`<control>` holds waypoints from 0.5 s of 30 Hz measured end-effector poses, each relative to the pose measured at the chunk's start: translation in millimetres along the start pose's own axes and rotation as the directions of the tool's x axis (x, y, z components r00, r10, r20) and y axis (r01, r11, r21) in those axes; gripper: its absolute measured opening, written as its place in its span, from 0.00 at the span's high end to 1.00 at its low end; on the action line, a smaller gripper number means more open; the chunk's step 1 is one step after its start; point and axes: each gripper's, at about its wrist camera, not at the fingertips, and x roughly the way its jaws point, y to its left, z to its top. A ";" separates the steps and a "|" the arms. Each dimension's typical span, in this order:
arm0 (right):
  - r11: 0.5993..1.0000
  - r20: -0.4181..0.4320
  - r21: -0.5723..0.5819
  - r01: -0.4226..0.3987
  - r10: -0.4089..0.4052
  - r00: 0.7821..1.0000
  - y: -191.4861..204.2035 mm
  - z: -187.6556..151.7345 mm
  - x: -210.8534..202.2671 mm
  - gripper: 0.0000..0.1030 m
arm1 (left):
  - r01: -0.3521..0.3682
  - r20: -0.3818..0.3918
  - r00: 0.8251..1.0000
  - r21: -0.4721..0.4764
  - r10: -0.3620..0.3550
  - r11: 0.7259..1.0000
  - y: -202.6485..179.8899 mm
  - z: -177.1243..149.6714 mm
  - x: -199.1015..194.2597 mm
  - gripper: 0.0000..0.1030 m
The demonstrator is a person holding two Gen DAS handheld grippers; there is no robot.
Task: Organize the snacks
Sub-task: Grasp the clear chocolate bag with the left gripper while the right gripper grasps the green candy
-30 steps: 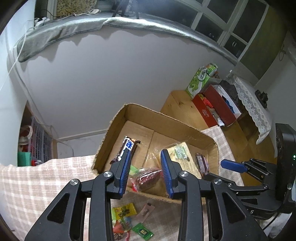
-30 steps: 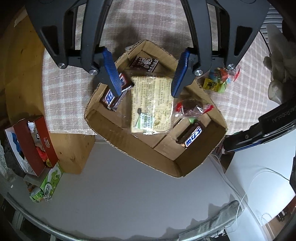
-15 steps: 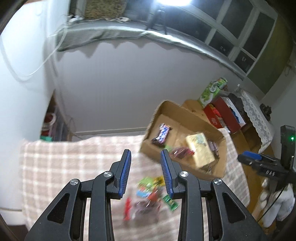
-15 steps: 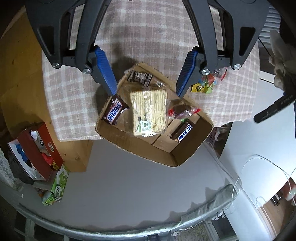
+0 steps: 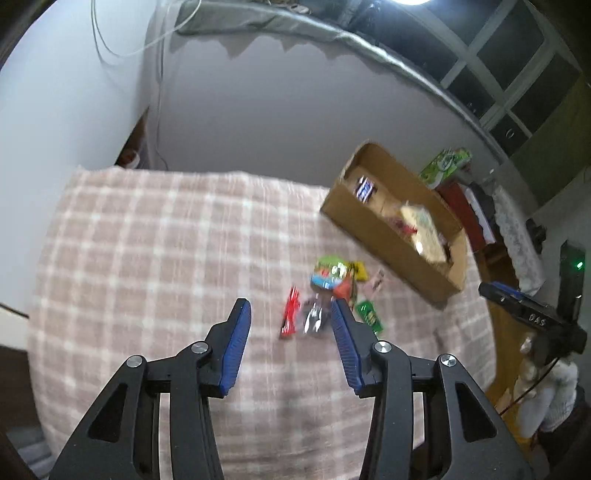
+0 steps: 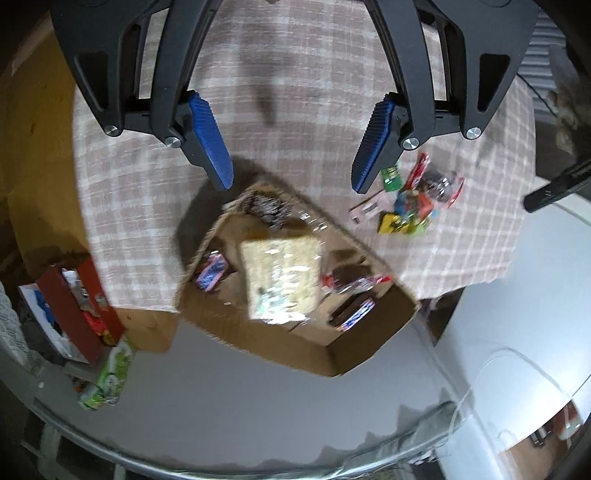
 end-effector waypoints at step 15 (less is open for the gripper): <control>0.971 -0.142 -0.110 -0.213 0.197 0.970 15.9 -22.2 41.4 0.36 | 0.028 -0.068 0.997 -0.206 -0.043 0.978 -31.7 -33.7 58.2 0.57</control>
